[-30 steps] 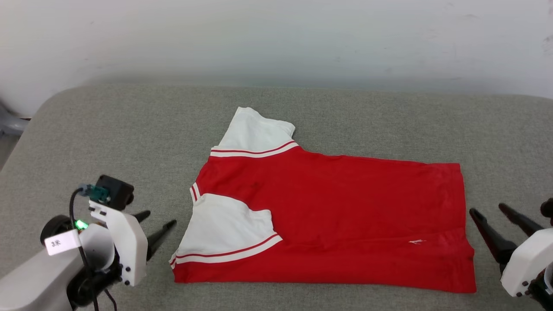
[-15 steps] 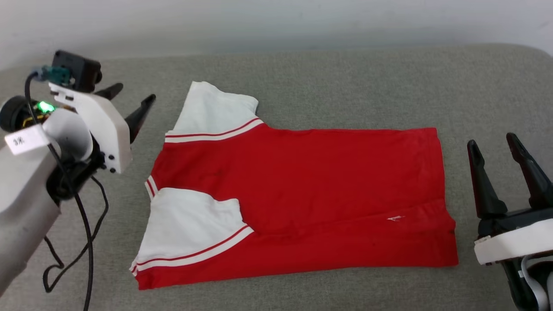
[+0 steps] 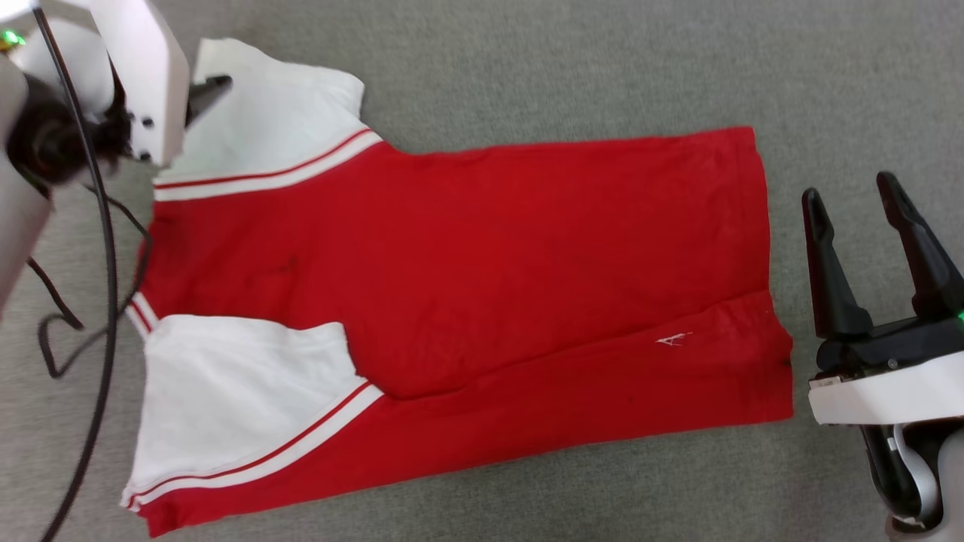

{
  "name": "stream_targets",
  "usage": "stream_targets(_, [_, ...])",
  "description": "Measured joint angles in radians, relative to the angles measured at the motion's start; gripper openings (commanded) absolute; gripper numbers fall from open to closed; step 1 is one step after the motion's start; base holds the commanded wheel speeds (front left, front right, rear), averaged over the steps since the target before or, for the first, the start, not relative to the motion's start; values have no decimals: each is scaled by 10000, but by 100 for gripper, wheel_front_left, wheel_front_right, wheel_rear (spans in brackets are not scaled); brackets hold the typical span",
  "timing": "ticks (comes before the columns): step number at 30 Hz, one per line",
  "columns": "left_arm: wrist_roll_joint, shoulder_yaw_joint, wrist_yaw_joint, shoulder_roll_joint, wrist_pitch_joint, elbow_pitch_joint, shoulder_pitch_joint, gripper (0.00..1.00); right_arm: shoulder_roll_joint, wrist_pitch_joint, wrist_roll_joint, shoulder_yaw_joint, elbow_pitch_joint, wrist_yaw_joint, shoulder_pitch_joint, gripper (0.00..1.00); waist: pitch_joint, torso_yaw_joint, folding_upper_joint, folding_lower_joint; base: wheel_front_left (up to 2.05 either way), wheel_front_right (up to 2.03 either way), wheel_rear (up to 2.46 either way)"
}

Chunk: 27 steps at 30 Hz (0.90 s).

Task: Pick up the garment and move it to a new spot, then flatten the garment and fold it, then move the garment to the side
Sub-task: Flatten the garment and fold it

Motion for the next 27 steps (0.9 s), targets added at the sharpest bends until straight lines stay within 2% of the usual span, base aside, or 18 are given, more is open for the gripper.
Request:
stream_targets(8, [347,-127,86,-73,698,803,-1045,100,4,-199,8,98,27,0,-374,100,1148,-419,0,0,0,0,0])
stream_targets(14, [201,-209,-15,-102,1200,1179,-1221,100,2,-272,15,134,173,0,-551,100,1533,-511,0,-1,0,0,0])
stream_targets(15, [155,-232,-31,-113,1254,1210,-1243,53,0,-272,17,140,199,0,-588,100,1536,-499,0,-1,0,0,0])
stream_targets(16, [136,-259,-71,-117,1256,1223,-1247,38,-4,-272,31,142,211,0,-612,100,1529,-488,0,-1,0,0,0])
stream_targets(17, [128,-276,-105,-128,1235,1223,-1243,0,-12,-272,36,150,224,0,-626,100,1517,-478,0,-2,0,0,0])
stream_targets(20, [79,-334,-196,-157,846,1269,-1112,0,-56,-282,90,151,247,0,-693,100,1434,-426,0,-1,0,0,0])
stream_targets(21, [270,-458,-242,-242,336,1269,-1006,0,-249,-123,125,81,242,0,-764,100,1274,-339,0,-1,0,0,0])
stream_targets(24, [320,-552,-276,-347,-194,1218,-873,0,-734,359,221,15,165,0,-939,100,1032,-209,0,0,0,0,0])
stream_targets(27, [343,-648,-320,-397,-677,1089,-758,0,-1440,1312,548,125,81,0,-1349,100,718,-51,0,-1,0,0,0])
